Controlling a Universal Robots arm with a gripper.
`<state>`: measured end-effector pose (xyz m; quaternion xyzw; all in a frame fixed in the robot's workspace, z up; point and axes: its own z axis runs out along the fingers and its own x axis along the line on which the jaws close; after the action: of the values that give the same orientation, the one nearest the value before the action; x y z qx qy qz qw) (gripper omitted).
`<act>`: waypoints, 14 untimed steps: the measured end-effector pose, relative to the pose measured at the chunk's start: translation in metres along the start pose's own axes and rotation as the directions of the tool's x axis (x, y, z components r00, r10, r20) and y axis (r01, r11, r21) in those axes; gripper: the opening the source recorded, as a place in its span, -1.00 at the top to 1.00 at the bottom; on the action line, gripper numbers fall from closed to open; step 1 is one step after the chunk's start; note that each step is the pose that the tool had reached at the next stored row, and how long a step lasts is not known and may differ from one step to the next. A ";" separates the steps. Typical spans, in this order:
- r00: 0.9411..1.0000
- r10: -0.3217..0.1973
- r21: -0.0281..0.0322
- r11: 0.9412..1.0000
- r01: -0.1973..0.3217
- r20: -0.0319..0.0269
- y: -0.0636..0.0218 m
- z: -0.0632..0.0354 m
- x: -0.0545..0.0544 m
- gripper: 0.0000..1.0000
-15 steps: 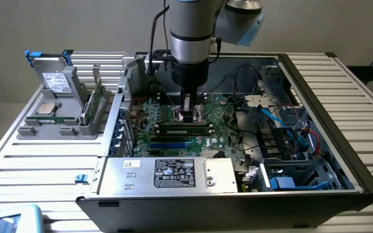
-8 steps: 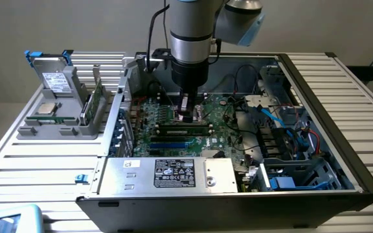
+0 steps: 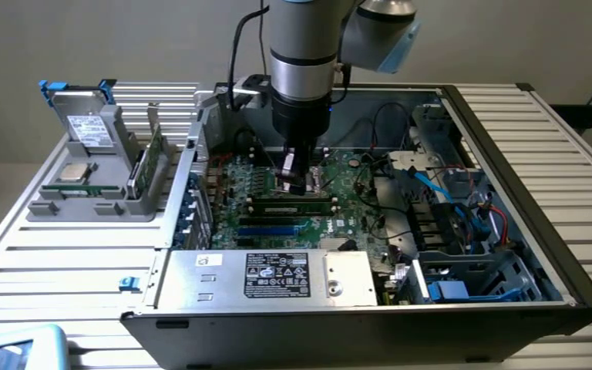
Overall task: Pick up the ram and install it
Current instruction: 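Press down the ram until it locks into place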
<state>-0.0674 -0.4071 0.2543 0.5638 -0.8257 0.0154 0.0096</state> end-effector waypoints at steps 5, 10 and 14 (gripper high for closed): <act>0.997 0.076 -0.003 0.997 -0.076 -0.001 0.0000 0.0000 0.000 0.78; 0.989 0.150 -0.005 0.989 -0.150 -0.003 0.0000 0.0000 0.000 0.78; 0.979 0.205 -0.006 0.979 -0.205 -0.004 0.0000 0.0000 0.000 0.78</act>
<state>-0.0674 -0.4071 0.2543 0.4757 -0.8794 0.0144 0.0112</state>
